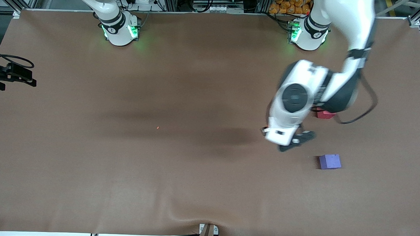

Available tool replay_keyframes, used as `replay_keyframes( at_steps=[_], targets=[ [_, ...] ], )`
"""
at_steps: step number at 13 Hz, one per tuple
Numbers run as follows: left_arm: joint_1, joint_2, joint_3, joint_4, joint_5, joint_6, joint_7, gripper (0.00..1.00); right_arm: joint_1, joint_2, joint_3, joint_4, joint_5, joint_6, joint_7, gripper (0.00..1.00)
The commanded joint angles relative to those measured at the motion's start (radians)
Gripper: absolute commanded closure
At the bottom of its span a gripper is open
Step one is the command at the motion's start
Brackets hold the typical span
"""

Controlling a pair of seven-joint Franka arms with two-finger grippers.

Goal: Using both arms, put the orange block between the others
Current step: 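Carry the orange cube with the left gripper toward the pink cube, then lower the orange cube between the pink and blue cubes, open the left gripper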

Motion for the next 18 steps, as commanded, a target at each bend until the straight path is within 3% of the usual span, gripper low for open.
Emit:
replay_keyframes(
  at_steps=[1,5,7,10,12,18],
  targets=[
    [0.115,-0.113,-0.016,-0.178,-0.015,0.033,0.222,1.00,0.006,-0.015,-0.004,-0.006,-0.013,-0.006,-0.010,0.00],
    [0.259,-0.176,-0.016,-0.363,-0.002,0.207,0.462,1.00,-0.002,-0.014,-0.009,-0.006,-0.015,-0.026,-0.010,0.00],
    [0.282,-0.173,-0.014,-0.422,-0.001,0.287,0.493,1.00,-0.001,-0.012,-0.008,-0.006,-0.019,-0.034,-0.003,0.00],
    [0.374,-0.159,-0.014,-0.567,0.004,0.536,0.585,1.00,-0.004,-0.012,-0.011,-0.004,-0.022,-0.035,-0.003,0.00],
    [0.422,-0.135,-0.014,-0.603,0.004,0.623,0.652,1.00,-0.002,-0.012,-0.011,-0.004,-0.031,-0.035,0.001,0.00],
    [0.451,-0.067,-0.014,-0.603,0.004,0.681,0.679,1.00,0.009,-0.012,-0.004,-0.004,-0.050,-0.035,0.004,0.00]
  ],
)
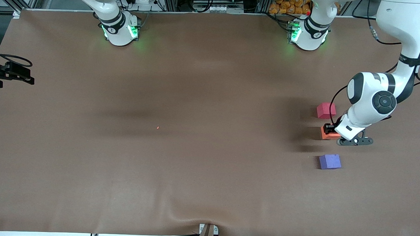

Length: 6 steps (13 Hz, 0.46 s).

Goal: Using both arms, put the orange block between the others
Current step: 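Lower the orange cube between the pink and blue cubes, open the left gripper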

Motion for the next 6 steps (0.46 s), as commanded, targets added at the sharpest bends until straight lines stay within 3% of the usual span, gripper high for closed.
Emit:
replay_keyframes(
  at_steps=[1,6],
  targets=[
    [0.023,0.021,-0.009,-0.004,0.005,0.034,0.018,1.00,0.007,-0.012,0.003,-0.004,-0.020,-0.009,0.004,0.00],
    [0.023,0.053,-0.009,0.005,0.005,0.047,0.018,0.96,0.007,-0.012,0.003,-0.004,-0.021,-0.007,0.005,0.00]
  ],
)
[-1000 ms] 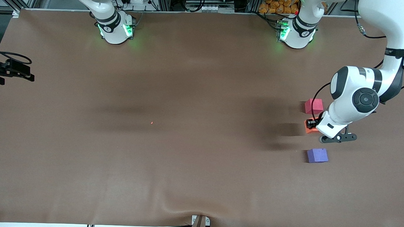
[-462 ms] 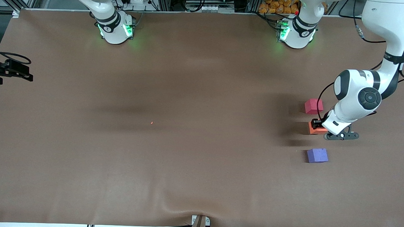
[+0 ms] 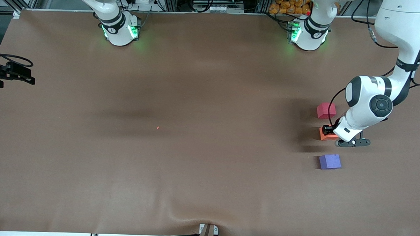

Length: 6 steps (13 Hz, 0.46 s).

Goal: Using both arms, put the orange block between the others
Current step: 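Lower the orange cube between the pink and blue cubes, open the left gripper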

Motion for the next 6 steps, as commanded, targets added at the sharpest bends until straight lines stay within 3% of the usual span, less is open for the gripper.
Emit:
replay_keyframes(
  at_steps=[1,2,4,5,6],
  targets=[
    [0.013,0.016,-0.009,0.008,0.005,0.017,0.017,0.93,0.007,-0.012,0.002,-0.004,-0.021,-0.007,0.005,0.00],
    [0.013,0.019,-0.009,0.010,0.005,0.017,0.017,0.89,0.007,-0.012,0.002,-0.004,-0.021,-0.007,0.005,0.00],
    [0.015,0.024,-0.009,0.011,0.003,0.020,0.016,0.66,0.004,-0.012,0.002,-0.004,-0.020,-0.007,0.003,0.00],
    [0.015,0.026,-0.009,0.014,0.003,0.020,0.017,0.45,0.004,-0.012,0.002,-0.004,-0.020,-0.007,0.005,0.00],
    [0.016,0.026,-0.009,0.019,0.003,0.020,0.014,0.00,0.004,-0.012,0.002,-0.004,-0.020,-0.007,0.005,0.00]
  ],
)
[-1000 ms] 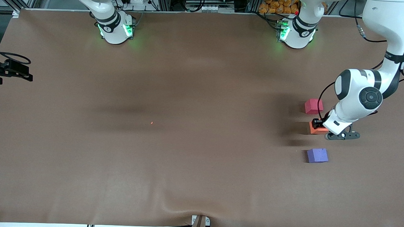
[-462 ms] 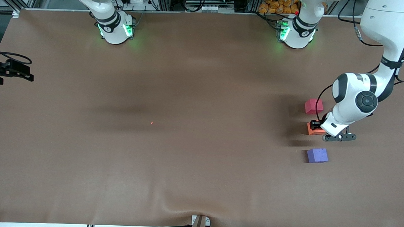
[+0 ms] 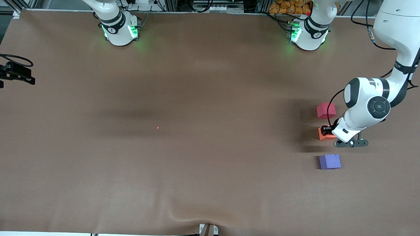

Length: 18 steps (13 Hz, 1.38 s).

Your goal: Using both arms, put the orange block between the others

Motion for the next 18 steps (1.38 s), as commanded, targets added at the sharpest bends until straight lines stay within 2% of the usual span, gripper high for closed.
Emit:
replay_keyframes(
  at_steps=[1,5,9,11,15,18],
  targets=[
    [0.014,0.009,-0.011,0.015,-0.006,0.012,0.010,0.00,0.005,-0.012,0.002,-0.004,-0.020,-0.009,0.005,0.00],
    [0.007,-0.019,-0.011,0.058,-0.008,-0.017,0.000,0.00,0.005,-0.015,0.004,-0.004,-0.014,-0.009,0.057,0.00],
    [0.007,-0.106,-0.013,0.101,-0.008,-0.084,0.017,0.00,0.004,-0.015,0.004,0.002,-0.012,-0.009,0.048,0.00],
    [0.007,-0.126,-0.011,0.205,-0.008,-0.229,0.017,0.00,0.002,-0.015,0.004,0.004,-0.015,-0.009,0.046,0.00],
    [0.000,-0.131,-0.039,0.493,-0.023,-0.642,0.003,0.00,0.004,-0.015,0.005,0.010,-0.018,-0.009,0.039,0.00],
    [0.004,-0.142,-0.043,0.659,-0.063,-0.867,0.016,0.00,0.002,-0.015,0.004,0.012,-0.018,-0.009,0.017,0.00]
  ],
)
